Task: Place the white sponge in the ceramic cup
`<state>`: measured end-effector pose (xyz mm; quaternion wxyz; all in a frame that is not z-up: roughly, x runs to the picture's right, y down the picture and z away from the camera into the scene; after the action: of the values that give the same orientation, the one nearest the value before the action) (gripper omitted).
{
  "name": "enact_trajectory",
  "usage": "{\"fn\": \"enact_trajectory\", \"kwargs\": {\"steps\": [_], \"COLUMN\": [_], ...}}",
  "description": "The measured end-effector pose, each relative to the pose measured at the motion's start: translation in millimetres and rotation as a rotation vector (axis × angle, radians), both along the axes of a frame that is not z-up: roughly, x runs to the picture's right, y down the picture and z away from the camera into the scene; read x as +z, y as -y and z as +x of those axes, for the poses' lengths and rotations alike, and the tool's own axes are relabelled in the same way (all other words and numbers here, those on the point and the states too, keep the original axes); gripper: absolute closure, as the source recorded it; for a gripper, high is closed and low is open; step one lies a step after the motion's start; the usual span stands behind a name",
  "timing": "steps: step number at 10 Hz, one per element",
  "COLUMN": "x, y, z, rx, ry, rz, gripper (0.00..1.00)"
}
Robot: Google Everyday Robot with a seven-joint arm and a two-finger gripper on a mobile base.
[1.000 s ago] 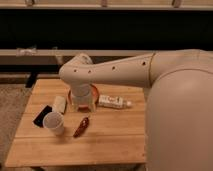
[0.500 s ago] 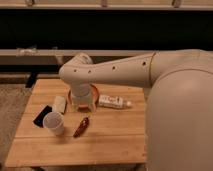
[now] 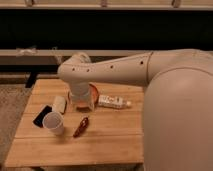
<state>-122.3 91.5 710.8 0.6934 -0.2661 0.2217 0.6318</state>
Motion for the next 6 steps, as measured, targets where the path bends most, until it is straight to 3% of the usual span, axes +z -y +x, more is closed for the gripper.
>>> {"fn": "enact_trajectory", "kwargs": {"steps": [6], "x": [42.0], "y": [40.6], "z": [-122.7], "rx": [-0.048], "ry": [0.112], "rz": [0.033], "gripper": [0.35]}}
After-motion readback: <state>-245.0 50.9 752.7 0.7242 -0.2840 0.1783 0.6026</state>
